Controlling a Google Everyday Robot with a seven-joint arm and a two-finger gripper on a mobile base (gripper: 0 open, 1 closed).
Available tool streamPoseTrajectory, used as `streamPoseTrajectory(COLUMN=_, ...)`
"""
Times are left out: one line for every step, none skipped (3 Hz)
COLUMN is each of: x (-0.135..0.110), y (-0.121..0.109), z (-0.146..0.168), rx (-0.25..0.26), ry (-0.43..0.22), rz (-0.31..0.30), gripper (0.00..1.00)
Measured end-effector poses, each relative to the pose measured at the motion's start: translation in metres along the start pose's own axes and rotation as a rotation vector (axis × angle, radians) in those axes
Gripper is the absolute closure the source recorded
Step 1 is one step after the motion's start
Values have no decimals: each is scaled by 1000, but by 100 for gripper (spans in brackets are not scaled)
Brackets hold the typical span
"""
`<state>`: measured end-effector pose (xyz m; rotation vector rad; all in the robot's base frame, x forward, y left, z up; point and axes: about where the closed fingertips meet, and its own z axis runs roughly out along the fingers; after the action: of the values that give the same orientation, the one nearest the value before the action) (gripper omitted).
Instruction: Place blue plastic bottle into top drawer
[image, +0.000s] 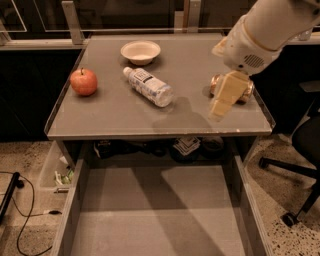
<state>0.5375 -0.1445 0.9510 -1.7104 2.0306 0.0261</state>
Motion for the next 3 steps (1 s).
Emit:
streamPoseTrajectory(x=-35, y=-23, z=19, rx=13, ry=-170, rz=59, gripper=0)
streamPoseTrajectory(x=-66, y=-47, z=28, rx=4, ry=-325, rz=110, gripper=0)
streamPoseTrajectory(x=-80, y=-61, z=44, rx=-45, ry=-431, rz=179, gripper=0)
